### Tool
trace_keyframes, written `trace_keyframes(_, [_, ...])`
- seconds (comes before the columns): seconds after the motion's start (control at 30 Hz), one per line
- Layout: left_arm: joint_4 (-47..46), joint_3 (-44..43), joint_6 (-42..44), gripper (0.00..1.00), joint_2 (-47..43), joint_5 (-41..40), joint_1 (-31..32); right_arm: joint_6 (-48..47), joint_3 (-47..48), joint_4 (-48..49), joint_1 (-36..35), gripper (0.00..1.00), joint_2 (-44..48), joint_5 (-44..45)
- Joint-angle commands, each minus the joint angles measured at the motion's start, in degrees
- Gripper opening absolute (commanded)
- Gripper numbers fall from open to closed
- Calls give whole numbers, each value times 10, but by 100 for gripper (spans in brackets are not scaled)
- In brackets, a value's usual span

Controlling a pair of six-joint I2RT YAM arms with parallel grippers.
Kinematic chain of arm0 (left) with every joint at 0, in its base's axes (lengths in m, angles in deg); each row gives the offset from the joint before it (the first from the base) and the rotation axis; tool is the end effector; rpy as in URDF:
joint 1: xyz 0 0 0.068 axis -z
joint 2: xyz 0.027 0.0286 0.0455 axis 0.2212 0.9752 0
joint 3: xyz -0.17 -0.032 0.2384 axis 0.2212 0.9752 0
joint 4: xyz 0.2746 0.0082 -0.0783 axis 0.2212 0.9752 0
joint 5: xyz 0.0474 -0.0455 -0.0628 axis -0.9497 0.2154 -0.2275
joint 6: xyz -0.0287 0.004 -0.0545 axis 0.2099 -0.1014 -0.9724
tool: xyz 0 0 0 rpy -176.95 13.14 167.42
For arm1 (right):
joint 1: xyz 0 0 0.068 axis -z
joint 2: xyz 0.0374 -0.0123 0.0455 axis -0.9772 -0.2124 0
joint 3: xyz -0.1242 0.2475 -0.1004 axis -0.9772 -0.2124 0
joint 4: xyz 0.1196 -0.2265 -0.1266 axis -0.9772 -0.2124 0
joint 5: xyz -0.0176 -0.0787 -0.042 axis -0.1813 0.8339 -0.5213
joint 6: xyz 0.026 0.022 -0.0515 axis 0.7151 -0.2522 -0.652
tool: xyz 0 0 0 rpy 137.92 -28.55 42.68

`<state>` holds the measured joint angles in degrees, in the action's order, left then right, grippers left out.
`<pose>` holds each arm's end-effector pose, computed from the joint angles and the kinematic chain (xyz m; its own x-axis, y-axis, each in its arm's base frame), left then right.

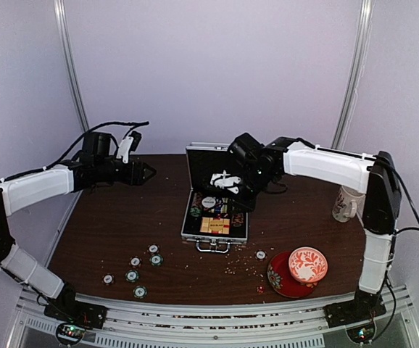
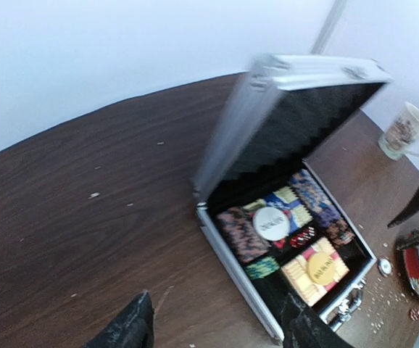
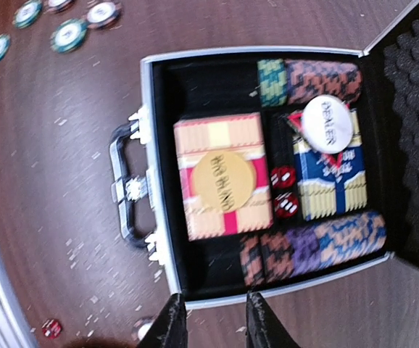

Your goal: Pack up texas hold em set

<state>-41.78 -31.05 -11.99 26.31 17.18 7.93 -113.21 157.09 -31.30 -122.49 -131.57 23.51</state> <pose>0.3278 -0.1412 0.2821 -0.5906 0.0115 -0.8069 0.4970 0.7929 -0.3525 0.3112 0.3273 0.2659 -0.1611 -0.8485 -0.5041 -0.9826 0.1857 0.0014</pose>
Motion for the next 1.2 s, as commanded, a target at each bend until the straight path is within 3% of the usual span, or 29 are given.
trace_keyframes(0.0, [4,-27,79,62,-25,-40,122,-22,-90,-18,-7,30,82,-23])
trace_keyframes(0.1, [44,-63,119,70,-20,-93,198,-34,-152,-23,-9,31,138,-24])
trace_keyframes(0.13, [51,-74,127,94,-18,-93,213,-39,-170,-23,-9,31,151,-24])
trace_keyframes(0.17, [55,-85,128,97,-16,-92,222,-41,-188,-22,-10,31,163,-24])
trace_keyframes(0.27, [60,-112,133,98,-3,-102,225,-58,-229,-18,-12,33,185,-28])
trace_keyframes(0.33, [50,-112,141,98,9,-162,225,-69,-252,-19,-16,35,195,-36])
trace_keyframes(0.5, [-47,-30,154,98,4,-189,214,-90,-315,-8,-50,39,203,-9])
trace_keyframes(0.7, [-74,-2,143,98,-9,-191,210,-106,-374,25,-121,39,214,43])
trace_keyframes(0.87, [-75,4,143,98,-14,-197,209,-107,-387,30,-182,38,212,51])
trace_keyframes(1.03, [-18,-38,101,98,24,-272,208,-95,-402,52,-228,38,199,88])
trace_keyframes(1.17, [-6,-54,96,98,29,-244,206,-87,-412,67,-239,36,194,113])
